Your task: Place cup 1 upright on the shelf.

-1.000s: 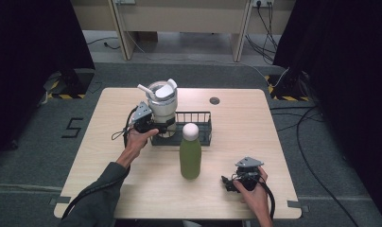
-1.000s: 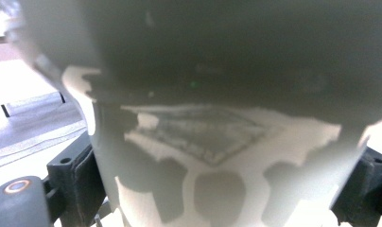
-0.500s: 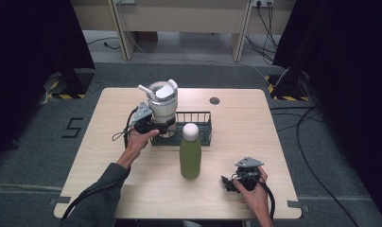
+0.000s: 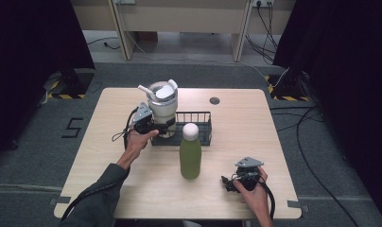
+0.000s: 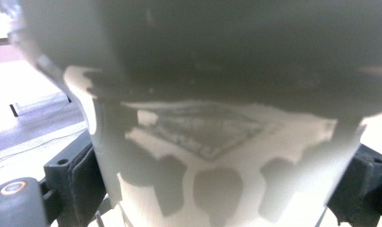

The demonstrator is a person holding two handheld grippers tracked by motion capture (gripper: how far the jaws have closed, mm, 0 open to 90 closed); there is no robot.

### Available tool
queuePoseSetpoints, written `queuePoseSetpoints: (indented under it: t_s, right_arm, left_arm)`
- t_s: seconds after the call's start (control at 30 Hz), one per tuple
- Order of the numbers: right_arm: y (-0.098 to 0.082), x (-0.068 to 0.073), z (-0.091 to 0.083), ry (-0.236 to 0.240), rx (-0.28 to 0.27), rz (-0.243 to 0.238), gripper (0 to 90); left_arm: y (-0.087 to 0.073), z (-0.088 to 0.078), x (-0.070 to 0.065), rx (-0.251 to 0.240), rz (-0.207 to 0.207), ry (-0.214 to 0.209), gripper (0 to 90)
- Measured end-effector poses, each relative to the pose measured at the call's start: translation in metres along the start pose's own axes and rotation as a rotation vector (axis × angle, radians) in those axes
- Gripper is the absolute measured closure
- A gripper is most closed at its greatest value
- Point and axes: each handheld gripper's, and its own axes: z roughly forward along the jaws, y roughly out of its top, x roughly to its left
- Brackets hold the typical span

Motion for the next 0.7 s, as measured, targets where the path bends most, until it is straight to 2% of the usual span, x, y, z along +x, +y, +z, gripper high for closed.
queuePoseSetpoints:
  t_s: [0.7]
  right_arm:
    - [0.0, 0.0, 0.0, 0.0, 0.0, 0.0, 0.3]
  left_arm:
    - [-0.0011, -0.0048, 0.0049, -0.005, 0.01, -0.042, 9.2]
